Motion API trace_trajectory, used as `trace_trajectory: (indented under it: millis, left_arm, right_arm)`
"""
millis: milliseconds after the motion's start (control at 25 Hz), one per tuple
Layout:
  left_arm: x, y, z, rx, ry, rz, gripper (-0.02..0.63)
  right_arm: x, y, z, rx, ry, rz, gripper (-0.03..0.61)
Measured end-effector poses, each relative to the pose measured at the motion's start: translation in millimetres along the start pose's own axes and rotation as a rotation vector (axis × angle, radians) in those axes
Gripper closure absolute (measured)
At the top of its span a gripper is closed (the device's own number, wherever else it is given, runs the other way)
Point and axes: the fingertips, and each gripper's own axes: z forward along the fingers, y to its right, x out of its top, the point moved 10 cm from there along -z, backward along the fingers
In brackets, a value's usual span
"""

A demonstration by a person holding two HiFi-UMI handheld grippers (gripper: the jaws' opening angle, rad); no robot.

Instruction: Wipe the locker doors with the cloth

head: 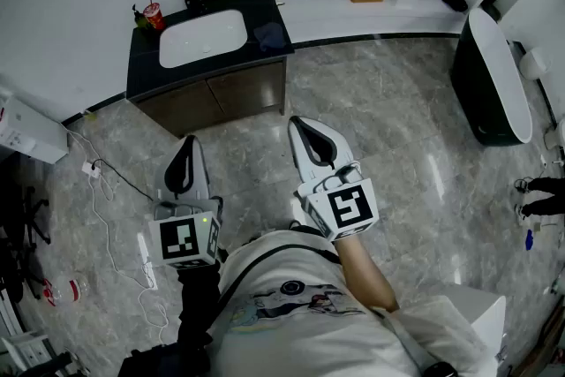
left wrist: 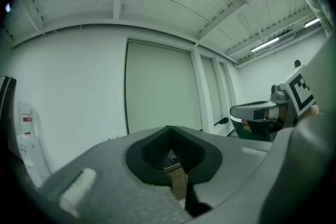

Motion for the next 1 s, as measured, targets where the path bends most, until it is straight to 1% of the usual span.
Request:
trace_trajectory:
  millis: [120, 240, 440, 560, 760, 1000]
  left_arm:
    - [1.3, 0.6, 2.3, 0.004, 0.001, -0.002, 0.612]
    - [1.4, 1.3, 2.9, 0.007, 0.000, -0.005, 0.612]
    - [-0.7, 6.5, 2.7, 0.009, -0.008, -0.004, 0.612]
    - [-1.8, 8.2, 2.5, 0.024, -0.009, -0.008, 0.612]
    - [-2.7, 13.3, 5.0, 0.047, -0.011, -0.007, 0.612]
    - [-4.3, 14.7, 12.4, 0.102, -0.003, -0.048, 0.612]
  right_arm:
    - [1.2, 3.1, 1.3, 0.001, -0.002, -0.005, 0.575]
    - [-0.2, 7.6, 0.1, -0.017, -0.011, -0.013, 0.575]
    - [-4.7, 14.1, -4.6, -0.006, 0.022, -0.005, 0.575]
    - [-3.9, 16.4, -6.0, 0.002, 0.022, 0.019, 0.575]
    - [-8.6, 31.9, -10.3, 0.013, 0.041, -0.003, 0.574]
    - [-11.9, 55.0, -13.8, 0.034, 0.030, -0.006, 0.574]
